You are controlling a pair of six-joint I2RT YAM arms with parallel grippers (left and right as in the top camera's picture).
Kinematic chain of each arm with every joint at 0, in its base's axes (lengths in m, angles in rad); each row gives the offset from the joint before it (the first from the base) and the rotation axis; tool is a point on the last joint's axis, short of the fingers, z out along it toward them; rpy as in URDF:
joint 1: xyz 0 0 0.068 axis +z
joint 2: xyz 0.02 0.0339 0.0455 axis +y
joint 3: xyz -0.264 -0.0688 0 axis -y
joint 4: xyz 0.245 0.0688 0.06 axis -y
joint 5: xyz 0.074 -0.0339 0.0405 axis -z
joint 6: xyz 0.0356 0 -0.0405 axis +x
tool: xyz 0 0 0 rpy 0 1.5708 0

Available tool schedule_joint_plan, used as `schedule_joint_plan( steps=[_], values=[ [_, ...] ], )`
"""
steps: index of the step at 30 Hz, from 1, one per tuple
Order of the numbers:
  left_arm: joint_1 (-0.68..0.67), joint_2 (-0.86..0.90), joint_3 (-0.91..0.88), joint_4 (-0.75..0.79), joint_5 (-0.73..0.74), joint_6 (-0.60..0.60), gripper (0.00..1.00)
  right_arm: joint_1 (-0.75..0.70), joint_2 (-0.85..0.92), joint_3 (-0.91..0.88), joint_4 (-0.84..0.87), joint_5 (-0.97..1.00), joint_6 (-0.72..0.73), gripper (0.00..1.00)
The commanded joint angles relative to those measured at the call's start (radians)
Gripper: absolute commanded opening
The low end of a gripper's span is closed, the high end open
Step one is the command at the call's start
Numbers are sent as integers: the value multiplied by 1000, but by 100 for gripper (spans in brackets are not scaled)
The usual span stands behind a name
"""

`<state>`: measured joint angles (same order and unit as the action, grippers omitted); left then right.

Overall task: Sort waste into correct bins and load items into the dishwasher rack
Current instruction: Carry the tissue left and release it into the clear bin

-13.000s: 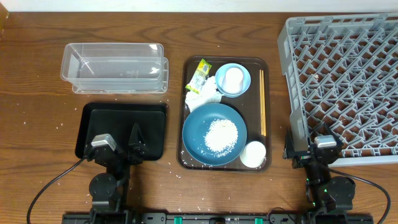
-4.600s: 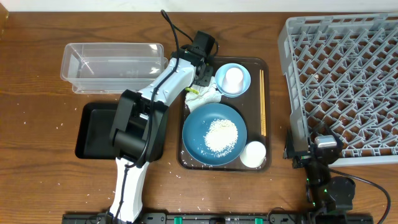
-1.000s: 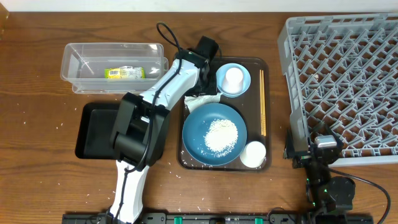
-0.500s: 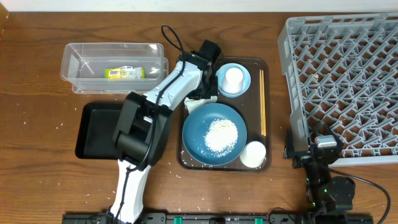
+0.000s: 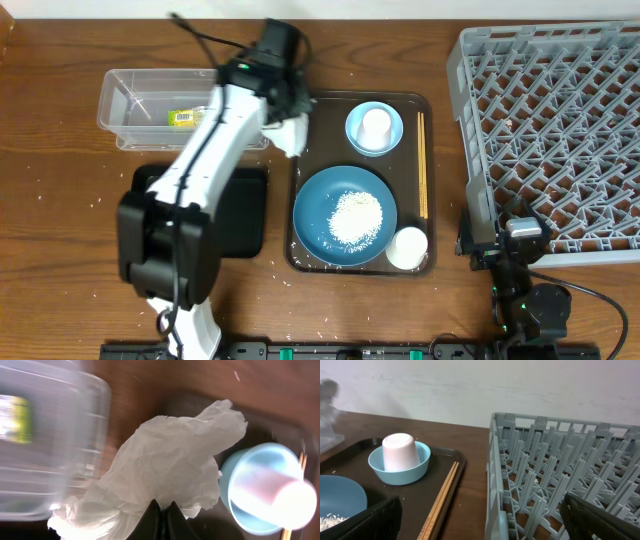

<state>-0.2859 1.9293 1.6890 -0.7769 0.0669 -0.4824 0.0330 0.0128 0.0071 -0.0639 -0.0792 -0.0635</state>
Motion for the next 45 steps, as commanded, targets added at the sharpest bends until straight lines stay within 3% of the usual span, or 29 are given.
schedule_joint_plan(
  steps=[1, 9, 11, 12, 15, 33, 42, 45],
  values=[
    [71, -15, -2, -3, -39, -93, 6, -11, 0, -2, -4, 0, -13, 99],
    [258, -16, -2, 16, -37, -200, 6, -11, 0, -2, -4, 0, -13, 99],
    [296, -16, -2, 15, -36, -217, 11, -11, 0, -2, -4, 0, -13, 99],
    [311, -16, -2, 15, -33, -216, 16, -11, 0, -2, -4, 0, -13, 99],
    [348, -16, -2, 11, -33, -215, 53, -11, 0, -2, -4, 0, -13, 99],
    [387, -43, -2, -23, 79, -187, 54, -11, 0, -2, -4, 0, -13, 99],
    [586, -190, -2, -70, 34, -159, 55, -11, 0, -2, -4, 0, -13, 99],
    [673, -216, -2, -140, 34, -159, 62, -11, 0, -2, -4, 0, -13, 99]
  ],
)
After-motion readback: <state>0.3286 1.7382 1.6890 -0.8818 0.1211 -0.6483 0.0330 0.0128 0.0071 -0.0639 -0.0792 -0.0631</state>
